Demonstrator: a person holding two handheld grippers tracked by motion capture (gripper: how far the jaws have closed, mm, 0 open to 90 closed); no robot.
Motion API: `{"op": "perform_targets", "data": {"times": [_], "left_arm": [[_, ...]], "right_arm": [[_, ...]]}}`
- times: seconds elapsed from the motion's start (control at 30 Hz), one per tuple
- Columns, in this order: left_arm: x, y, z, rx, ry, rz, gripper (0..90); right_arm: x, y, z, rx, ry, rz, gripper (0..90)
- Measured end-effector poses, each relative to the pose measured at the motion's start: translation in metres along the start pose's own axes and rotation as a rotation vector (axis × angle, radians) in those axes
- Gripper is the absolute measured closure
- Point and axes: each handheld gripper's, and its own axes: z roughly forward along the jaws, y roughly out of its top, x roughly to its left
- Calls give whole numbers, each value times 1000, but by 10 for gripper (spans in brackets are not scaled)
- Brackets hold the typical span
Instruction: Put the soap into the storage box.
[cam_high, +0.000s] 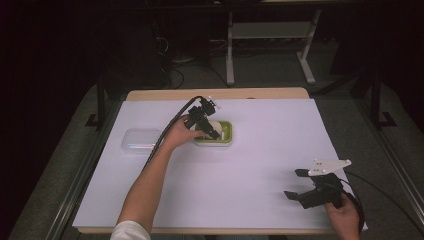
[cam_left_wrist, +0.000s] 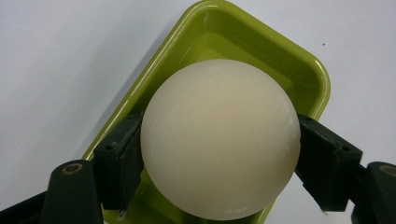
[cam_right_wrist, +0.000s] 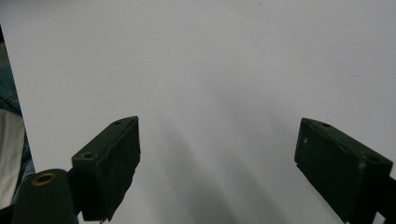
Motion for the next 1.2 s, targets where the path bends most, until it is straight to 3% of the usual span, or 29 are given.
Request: {"op": "perform_targets", "data": {"times": [0.63, 0.7, 0.83, 0.97, 1.2], "left_arm": [[0, 1, 0, 8, 7, 5, 239], [-2, 1, -4, -31, 4, -2, 253], [-6, 4, -18, -82, 18, 27, 254], [-5, 1, -21, -75, 8, 10, 253], [-7, -1, -26, -63, -3, 18, 240]], "right_arm": [[1, 1, 2, 0, 5, -8, 136], [1, 1, 2, 0, 6, -7, 136], [2, 1, 2, 7, 9, -2, 136], [2, 2, 3, 6, 9, -10, 136], [2, 2, 3, 7, 7, -9, 136]]}}
